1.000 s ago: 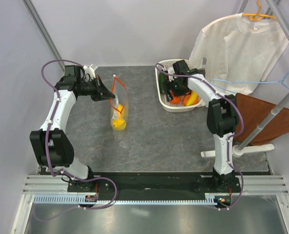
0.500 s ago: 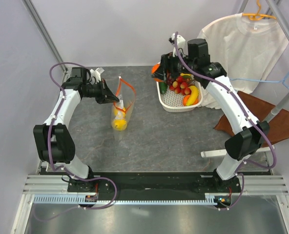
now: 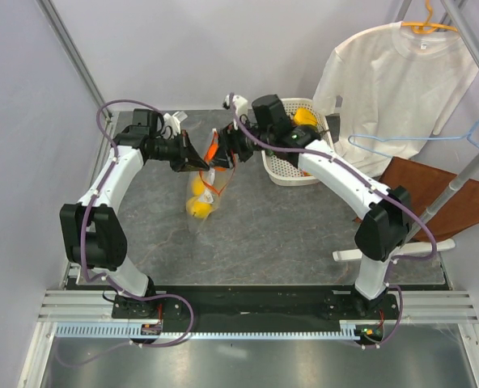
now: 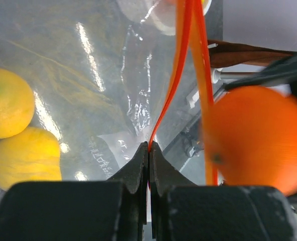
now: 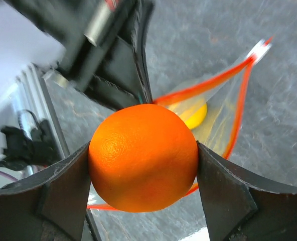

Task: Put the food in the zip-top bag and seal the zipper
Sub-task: Place the fake fruit in the zipper food storage bag.

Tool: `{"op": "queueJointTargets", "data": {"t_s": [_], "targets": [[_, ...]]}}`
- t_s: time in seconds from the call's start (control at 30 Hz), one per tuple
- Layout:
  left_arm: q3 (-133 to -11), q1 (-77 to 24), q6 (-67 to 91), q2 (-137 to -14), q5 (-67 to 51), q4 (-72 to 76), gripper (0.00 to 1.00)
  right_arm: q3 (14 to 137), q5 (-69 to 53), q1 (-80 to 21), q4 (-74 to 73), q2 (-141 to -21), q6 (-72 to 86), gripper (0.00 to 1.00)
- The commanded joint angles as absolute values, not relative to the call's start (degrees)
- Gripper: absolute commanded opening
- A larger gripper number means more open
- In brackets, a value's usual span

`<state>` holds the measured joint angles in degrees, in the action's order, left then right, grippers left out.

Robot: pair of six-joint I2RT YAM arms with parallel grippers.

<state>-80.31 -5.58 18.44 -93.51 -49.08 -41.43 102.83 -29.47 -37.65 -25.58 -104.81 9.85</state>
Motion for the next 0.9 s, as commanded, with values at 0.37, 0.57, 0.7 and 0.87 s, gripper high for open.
{"op": "queueJointTargets", "data": {"t_s": [0.37,0.57,0.7,0.87], "targets": [[-84.90,-5.27,16.35,-92.37,-58.80,-39.82,0.02,99.49,-15.82,-42.01,-18.63,-105.74,0.44,0.95],[-84.99,-5.19,19.59,-92.99,-57.13,-36.66,0.02,101.51,-15.29,-40.00,-18.90,-100.29,0.44,0.98],[-87.17,-5.19,22.49,-94.92,-55.99,-34.63,0.02,102.57,-17.23,-33.15,-18.72,-100.45,3.68,0.98],[-92.01,-5.19,21.36,-97.73,-55.46,-34.63,0.02,108.10,-14.69,-22.07,-23.71,-107.29,2.74,0.98]]}}
